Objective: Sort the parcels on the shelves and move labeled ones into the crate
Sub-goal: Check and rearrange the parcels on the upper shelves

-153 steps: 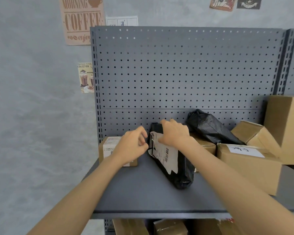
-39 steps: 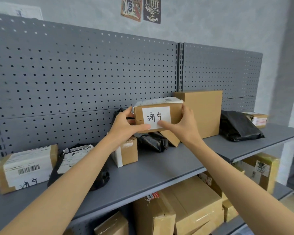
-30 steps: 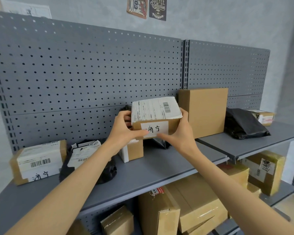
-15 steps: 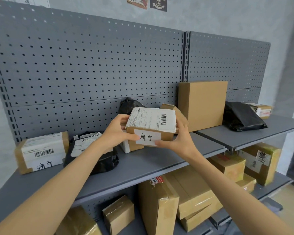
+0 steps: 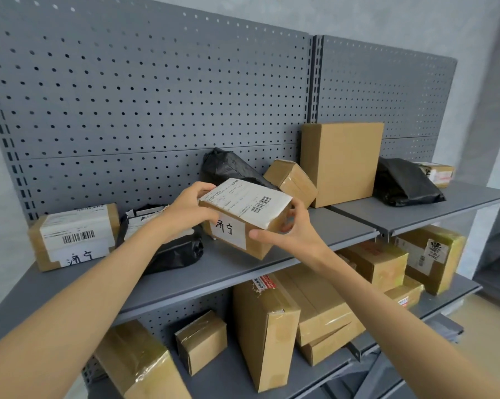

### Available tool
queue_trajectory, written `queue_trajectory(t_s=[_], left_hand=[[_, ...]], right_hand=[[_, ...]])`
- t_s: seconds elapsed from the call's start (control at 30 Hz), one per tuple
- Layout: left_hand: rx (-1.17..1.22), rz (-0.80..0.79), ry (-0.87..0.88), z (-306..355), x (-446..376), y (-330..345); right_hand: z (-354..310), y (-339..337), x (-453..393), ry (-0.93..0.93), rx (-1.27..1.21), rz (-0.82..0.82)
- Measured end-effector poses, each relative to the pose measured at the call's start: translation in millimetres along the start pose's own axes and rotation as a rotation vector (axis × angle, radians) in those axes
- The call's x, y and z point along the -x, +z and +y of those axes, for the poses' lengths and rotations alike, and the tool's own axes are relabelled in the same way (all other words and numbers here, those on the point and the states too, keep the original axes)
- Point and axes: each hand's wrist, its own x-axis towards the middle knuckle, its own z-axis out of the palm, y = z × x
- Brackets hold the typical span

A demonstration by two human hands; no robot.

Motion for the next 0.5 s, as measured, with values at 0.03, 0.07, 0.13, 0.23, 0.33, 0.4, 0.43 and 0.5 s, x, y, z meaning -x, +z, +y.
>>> queue_trajectory(t_s=[0.03,0.07,0.13,0.23,0.33,0.4,0.43,0.5], left_hand=[[0.003,0.015,-0.007,-2,1,0],[0.004,0.026,-0.016,-3,2,-1],[-0.008,0.026,-0.039,-7,4,-2],[-0.027,0.000,-0.051,-12,8,-3],[-0.030,-0.021,-0.035,-17,11,-2],[-0.036,-0.016,-0.030,-19,11,-1],[-0.038,-0.007,-0.031,-20,11,0],[-0.045,0.008,-0.032,-22,10,0]], right_hand=[[1,2,2,0.006,0.002,-0.018],[2,4,3,0.017,0.006,-0.029],[4,7,6,0.049,0.006,-0.046],[8,11,11,0.070,-0.016,-0.069],[11,13,16,0.062,0.016,-0.106],[11,16,17,0.056,0.018,-0.126],[11,18,16,0.053,0.016,-0.132],[9,22,14,0.060,0.047,-0.140]])
